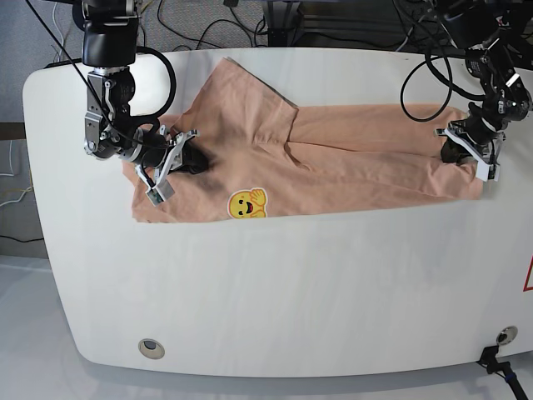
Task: Fold the T-shirt properly
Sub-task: 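Grasp the shirt end with the left gripper and lift it, then fold the held end over toward the right gripper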
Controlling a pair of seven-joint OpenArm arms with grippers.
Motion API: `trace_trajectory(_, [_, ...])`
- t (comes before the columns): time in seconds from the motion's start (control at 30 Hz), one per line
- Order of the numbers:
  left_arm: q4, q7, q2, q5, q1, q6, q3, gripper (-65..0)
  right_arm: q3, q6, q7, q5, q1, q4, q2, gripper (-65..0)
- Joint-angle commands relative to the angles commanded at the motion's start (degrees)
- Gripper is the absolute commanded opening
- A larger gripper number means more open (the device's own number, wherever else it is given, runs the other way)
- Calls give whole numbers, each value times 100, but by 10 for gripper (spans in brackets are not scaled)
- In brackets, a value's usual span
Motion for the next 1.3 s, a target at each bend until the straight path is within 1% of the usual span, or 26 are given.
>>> trace_trajectory(0.23, [1204, 0, 9, 0, 185, 0, 1222, -650, 0, 0, 0, 9, 0, 0, -18, -650])
trace_trajectory(0.33, [1679, 0, 9, 9, 273, 0, 1723, -650, 0, 0, 0, -9, 0, 0, -114, -650])
trace_trajectory(0.53, [2198, 18, 44, -18, 281, 0, 2532, -650, 0, 0, 0, -9, 0, 0, -158, -650])
trace_trajectory(0.73, [2374, 26, 615, -9, 281, 0, 2716, -650, 0, 0, 0, 0, 0, 0, -158, -650])
trace_trajectory(0.8, [2356, 26, 756, -9, 273, 0, 2884, -650, 0, 0, 0, 0, 0, 0, -158, -650])
trace_trajectory(0.93, [2347, 26, 1152, 9, 273, 0, 3244, -650, 0, 0, 0, 0, -9, 0, -158, -650])
trace_trajectory(1.03, [2330, 26, 1389, 18, 264, 0, 3393, -650, 0, 0, 0, 0, -9, 0, -167, -650])
trace_trajectory(1.1, [2330, 26, 1486, 18, 255, 0, 3464, -650, 0, 0, 0, 0, -9, 0, -167, -650])
trace_trajectory(1.3, [2321, 26, 1582, 26, 237, 0, 3490, -650, 0, 0, 0, 9, -18, 0, -167, -650])
